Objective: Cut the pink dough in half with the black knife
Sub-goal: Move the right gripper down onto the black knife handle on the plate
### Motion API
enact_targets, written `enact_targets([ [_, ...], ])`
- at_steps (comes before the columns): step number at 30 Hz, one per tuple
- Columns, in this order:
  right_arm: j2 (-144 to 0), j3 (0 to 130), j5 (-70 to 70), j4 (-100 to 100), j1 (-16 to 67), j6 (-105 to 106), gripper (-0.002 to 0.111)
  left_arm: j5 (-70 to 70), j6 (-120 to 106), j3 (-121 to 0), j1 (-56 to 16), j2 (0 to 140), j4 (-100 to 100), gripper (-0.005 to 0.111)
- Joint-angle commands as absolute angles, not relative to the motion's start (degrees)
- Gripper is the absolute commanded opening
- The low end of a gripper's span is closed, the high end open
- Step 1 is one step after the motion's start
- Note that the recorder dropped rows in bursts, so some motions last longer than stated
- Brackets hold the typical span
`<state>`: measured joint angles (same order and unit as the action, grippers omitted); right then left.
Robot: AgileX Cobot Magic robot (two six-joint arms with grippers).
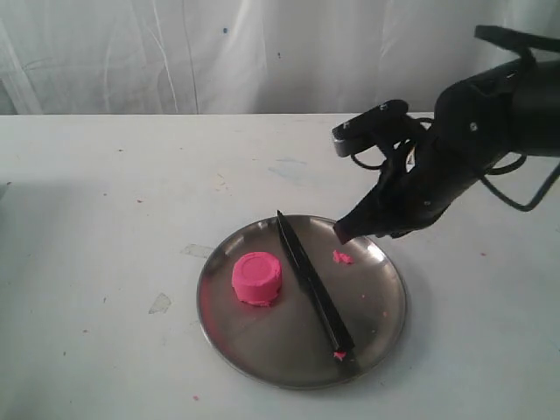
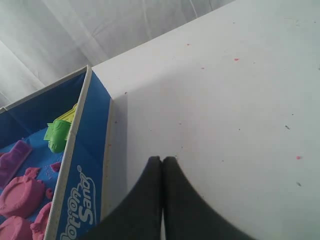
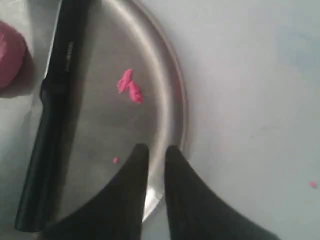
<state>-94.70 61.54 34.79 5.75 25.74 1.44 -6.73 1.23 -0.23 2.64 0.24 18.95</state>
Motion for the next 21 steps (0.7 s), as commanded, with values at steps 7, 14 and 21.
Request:
enact_targets([
  [7,-103.9,62.1,33.1,-3.0,33.6,10.2,0.044,-6.5,1.3,0.0,2.8,0.0,18.9,0.000],
  [14,-107.4,62.1,32.5,-3.0,33.6,9.6,0.044,-6.5,1.3,0.0,2.8,0.0,18.9,0.000],
  [21,-107.6,62.1,32.4,-3.0,33.6,9.6,0.038,-6.5,1.3,0.0,2.8,0.0,18.9,0.000],
])
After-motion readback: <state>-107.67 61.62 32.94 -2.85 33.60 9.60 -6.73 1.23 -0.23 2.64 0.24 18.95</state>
